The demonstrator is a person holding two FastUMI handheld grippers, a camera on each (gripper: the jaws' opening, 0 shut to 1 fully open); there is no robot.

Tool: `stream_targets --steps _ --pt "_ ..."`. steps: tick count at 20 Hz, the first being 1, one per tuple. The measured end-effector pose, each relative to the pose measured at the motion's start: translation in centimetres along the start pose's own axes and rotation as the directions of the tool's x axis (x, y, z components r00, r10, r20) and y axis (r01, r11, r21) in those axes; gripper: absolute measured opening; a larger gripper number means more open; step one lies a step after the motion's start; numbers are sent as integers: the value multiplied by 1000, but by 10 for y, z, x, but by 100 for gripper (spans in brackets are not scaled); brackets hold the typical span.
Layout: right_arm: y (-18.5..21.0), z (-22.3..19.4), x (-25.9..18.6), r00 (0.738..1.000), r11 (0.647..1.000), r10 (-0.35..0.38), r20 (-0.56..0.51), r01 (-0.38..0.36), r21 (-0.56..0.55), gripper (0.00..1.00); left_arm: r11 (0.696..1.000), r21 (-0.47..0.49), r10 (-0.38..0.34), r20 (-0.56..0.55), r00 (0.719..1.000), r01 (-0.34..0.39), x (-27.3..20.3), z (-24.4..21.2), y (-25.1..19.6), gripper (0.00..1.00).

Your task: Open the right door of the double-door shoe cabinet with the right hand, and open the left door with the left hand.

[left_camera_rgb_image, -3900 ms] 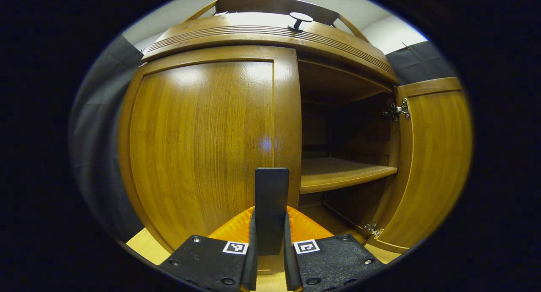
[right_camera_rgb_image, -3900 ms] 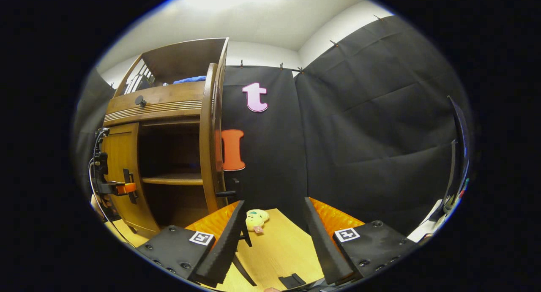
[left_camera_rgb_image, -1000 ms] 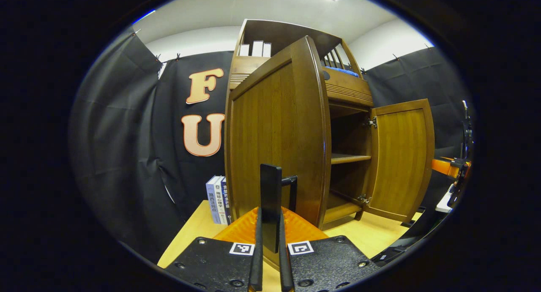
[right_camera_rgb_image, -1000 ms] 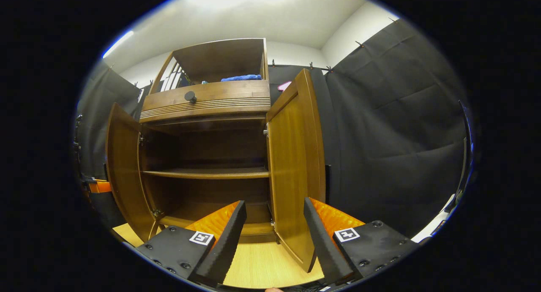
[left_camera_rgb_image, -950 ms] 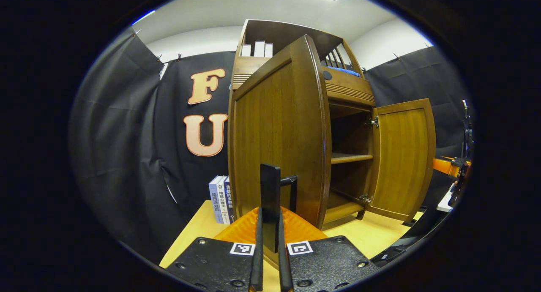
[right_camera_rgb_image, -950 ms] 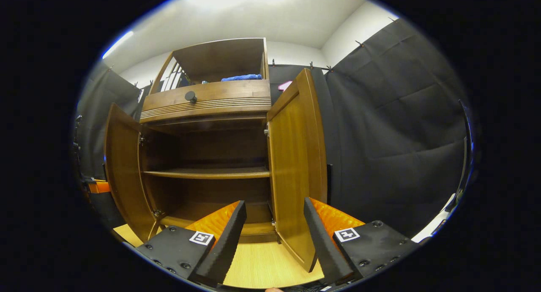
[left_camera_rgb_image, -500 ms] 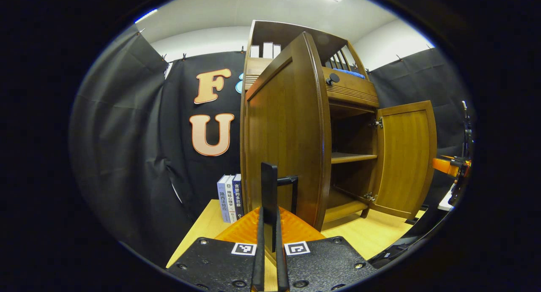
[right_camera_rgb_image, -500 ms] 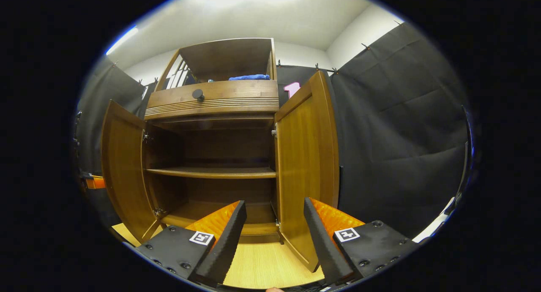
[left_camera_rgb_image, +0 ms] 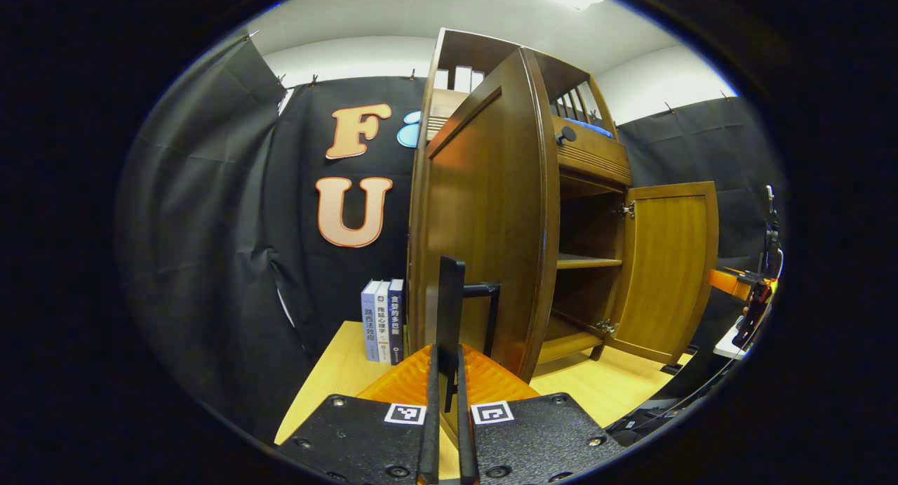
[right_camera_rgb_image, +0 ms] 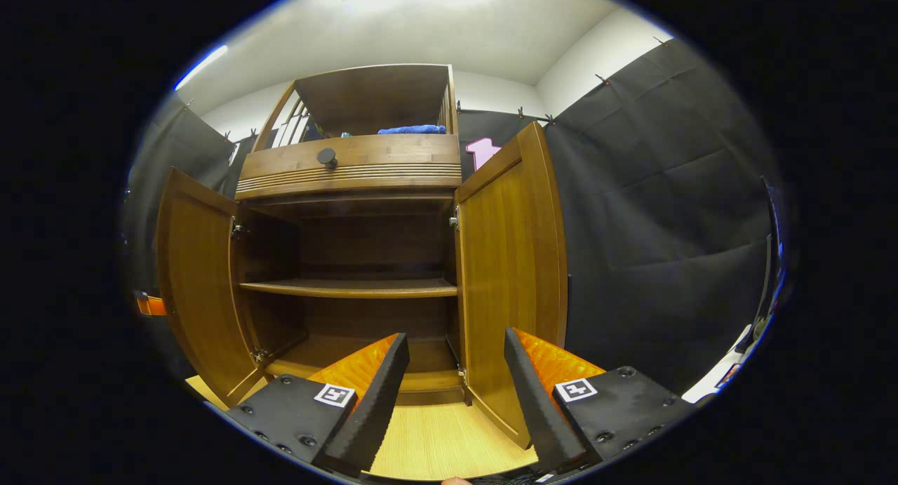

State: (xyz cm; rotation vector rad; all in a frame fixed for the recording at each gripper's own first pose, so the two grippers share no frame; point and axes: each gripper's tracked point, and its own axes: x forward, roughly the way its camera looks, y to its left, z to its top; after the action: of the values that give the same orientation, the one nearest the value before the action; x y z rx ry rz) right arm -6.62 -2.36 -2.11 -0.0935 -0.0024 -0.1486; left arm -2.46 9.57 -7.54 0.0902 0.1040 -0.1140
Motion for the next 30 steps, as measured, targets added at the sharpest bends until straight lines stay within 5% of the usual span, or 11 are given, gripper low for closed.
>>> stream_targets --steps 5,6,7,9,10,11,19,29,30 --pt "10 -1 -1 1000 1000 -7 -6 7 -17 95 999 -14 -31 0 1000 30 -5 -3 8 10" --pt "13 -1 -1 1000 1000 -5 -6 5 -24 82 1000 -11 -28 2 1000 28 -5 -3 11 10" --pt "16 -2 -1 1000 1000 -3 -6 3 -29 82 1000 -9 -27 4 1000 27 -7 -3 14 10" --pt "20 -1 -2 1000 999 -1 -5 1 -34 91 1000 -13 -28 10 1000 28 -10 -3 20 10" --pt "21 -1 -2 1000 999 -1 -4 1 -34 95 1000 -14 -21 12 1000 22 -12 -3 24 10" --pt "22 -1 -1 1000 999 -2 -3 2 -33 82 1000 -12 -12 15 1000 12 -13 -3 29 10" --pt "20 -1 4 1000 1000 -3 -7 3 -29 94 995 -21 95 43 995 -95 -39 4 70 10" --pt "4 4 1 1000 1000 2 -4 -2 -16 95 990 -58 133 159 978 -126 -77 56 28 11" --pt "0 4 2 1000 1000 3 -5 -3 -14 89 991 -56 127 169 977 -119 -77 61 20 9"
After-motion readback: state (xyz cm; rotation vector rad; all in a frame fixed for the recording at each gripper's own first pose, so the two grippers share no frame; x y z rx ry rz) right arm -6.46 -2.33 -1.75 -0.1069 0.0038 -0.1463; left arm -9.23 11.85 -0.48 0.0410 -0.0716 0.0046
